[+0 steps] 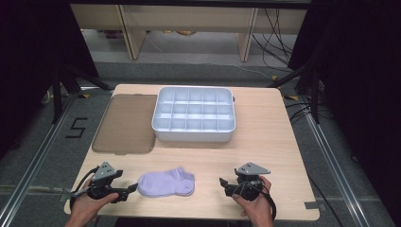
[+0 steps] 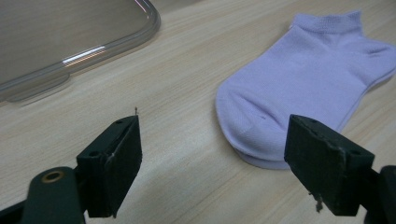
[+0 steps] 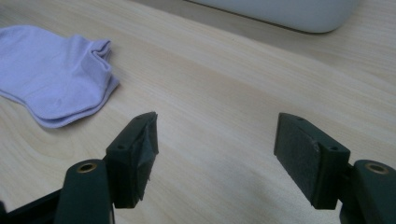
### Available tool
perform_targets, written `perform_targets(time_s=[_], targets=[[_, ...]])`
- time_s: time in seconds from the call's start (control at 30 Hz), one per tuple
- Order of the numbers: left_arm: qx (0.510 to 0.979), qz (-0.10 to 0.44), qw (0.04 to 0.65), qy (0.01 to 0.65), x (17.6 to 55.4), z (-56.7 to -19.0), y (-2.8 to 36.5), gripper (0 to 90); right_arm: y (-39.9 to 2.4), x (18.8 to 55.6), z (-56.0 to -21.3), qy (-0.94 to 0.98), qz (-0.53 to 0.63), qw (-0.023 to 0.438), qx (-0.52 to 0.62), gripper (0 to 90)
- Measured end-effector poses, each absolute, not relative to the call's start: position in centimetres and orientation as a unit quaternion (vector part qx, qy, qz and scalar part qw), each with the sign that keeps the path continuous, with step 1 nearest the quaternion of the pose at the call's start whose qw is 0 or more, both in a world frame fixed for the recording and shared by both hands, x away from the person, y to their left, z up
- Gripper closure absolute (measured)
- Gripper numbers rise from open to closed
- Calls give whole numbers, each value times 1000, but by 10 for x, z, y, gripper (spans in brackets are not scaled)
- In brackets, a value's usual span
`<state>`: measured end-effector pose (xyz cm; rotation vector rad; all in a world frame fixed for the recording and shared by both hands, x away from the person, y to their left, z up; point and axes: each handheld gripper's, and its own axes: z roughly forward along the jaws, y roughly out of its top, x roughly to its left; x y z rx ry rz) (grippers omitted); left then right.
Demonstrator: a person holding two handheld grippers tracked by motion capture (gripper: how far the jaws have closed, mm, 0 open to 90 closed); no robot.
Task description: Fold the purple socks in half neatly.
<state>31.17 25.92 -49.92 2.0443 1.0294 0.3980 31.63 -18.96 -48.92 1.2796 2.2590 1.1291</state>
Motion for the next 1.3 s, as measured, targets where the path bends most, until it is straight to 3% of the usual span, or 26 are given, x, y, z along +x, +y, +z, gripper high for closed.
perform_targets(time_s=[0.27,0.47,0.57,0.6,0.73,0.97,1.3], targets=[[806,152,400,409,312,-500,258,185,-183,315,-485,794,402,156,429,393],[806,150,400,410,312,-500,257,187,-167,316,-478,798,432,151,393,558],[805,152,400,410,312,-499,258,187,-154,317,-473,806,431,148,378,668],[806,151,400,410,312,-500,258,187,-145,318,-471,813,432,148,362,743],[797,152,412,415,312,-501,256,187,-124,321,-469,830,431,142,323,845],[798,152,408,417,312,-500,256,189,-91,330,-474,854,411,120,295,898],[804,154,402,411,311,-499,258,194,-47,337,-489,884,375,116,253,900]])
